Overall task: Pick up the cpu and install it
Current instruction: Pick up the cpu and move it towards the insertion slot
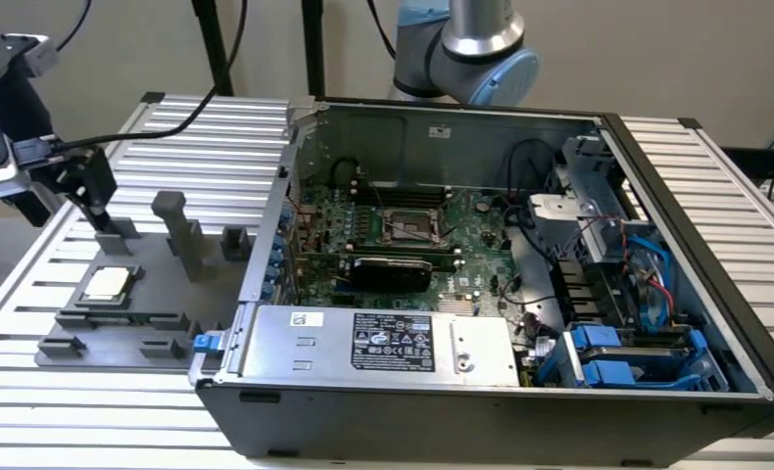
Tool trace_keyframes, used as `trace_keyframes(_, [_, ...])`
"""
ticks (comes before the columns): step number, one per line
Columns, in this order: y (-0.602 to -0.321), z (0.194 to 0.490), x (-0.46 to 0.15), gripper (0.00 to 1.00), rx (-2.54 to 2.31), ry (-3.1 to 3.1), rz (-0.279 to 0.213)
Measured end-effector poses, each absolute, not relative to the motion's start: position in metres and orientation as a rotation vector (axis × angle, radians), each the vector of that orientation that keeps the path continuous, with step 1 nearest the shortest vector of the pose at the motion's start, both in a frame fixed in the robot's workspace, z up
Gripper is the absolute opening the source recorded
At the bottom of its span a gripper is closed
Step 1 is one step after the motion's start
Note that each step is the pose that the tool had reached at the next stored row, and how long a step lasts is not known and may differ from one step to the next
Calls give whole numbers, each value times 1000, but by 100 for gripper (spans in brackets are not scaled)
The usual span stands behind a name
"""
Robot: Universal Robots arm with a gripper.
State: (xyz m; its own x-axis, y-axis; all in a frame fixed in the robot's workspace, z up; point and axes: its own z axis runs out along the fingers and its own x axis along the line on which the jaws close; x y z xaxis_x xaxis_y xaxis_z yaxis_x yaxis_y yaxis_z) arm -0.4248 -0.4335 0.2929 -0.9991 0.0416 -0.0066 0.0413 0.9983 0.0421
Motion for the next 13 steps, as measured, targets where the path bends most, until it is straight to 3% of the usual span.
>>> trace_keyframes(13, [-444,269,-425,71,46,3133,66])
